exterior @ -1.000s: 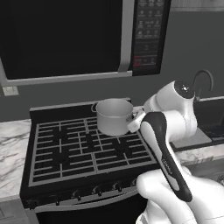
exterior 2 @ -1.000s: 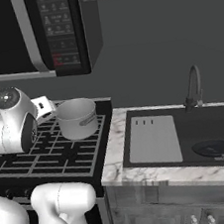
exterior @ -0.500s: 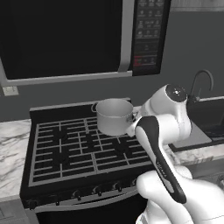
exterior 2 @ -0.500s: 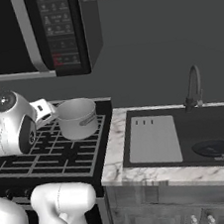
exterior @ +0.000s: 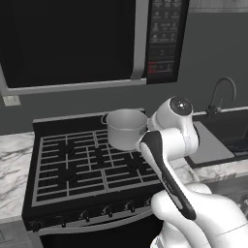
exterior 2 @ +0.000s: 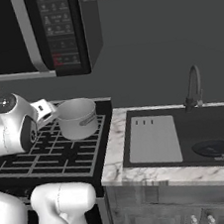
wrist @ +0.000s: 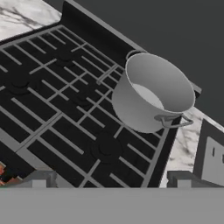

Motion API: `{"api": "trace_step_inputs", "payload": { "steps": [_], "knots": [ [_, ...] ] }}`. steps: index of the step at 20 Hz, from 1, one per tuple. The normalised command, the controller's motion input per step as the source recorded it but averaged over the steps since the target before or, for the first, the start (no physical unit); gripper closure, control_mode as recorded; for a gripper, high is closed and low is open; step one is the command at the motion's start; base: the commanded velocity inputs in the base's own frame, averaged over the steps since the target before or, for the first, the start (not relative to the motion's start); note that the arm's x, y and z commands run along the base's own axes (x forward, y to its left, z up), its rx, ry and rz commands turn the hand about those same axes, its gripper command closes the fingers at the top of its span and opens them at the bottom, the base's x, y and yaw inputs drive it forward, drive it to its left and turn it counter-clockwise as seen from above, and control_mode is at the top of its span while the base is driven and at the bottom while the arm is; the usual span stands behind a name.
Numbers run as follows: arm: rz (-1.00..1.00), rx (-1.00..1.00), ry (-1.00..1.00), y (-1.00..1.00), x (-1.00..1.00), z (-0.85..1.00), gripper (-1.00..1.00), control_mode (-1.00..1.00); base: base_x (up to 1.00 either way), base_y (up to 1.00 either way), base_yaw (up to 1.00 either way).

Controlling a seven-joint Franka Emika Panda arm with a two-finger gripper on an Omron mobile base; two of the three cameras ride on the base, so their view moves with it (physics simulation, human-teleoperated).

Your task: Move the pot and pan from the stove into the sink.

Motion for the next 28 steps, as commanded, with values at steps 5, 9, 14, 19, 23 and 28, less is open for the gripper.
{"api": "trace_step_inputs", "payload": {
  "steps": [5,9,14,19,23,28],
  "knots": [
    [0.0,-0.04,0.0,0.07,0.42,-0.12,-1.0,-1.0,0.0,0.0,0.0],
    [0.0,-0.04,0.0,0.05,0.41,-0.16,-1.0,-1.0,0.0,0.0,0.0],
    [0.0,-0.04,0.0,0.01,0.39,-0.24,-1.0,-1.0,0.0,0.0,0.0],
    [0.0,-0.04,0.0,0.0,0.42,-0.21,-1.0,-1.0,0.0,0.0,0.0],
    [0.0,-0.03,0.0,0.0,0.42,-0.19,-1.0,-1.0,0.0,0.0,0.0],
    [0.01,-0.02,0.0,0.0,0.42,-0.18,-1.0,-1.0,0.0,0.0,0.0]
  ]
}}
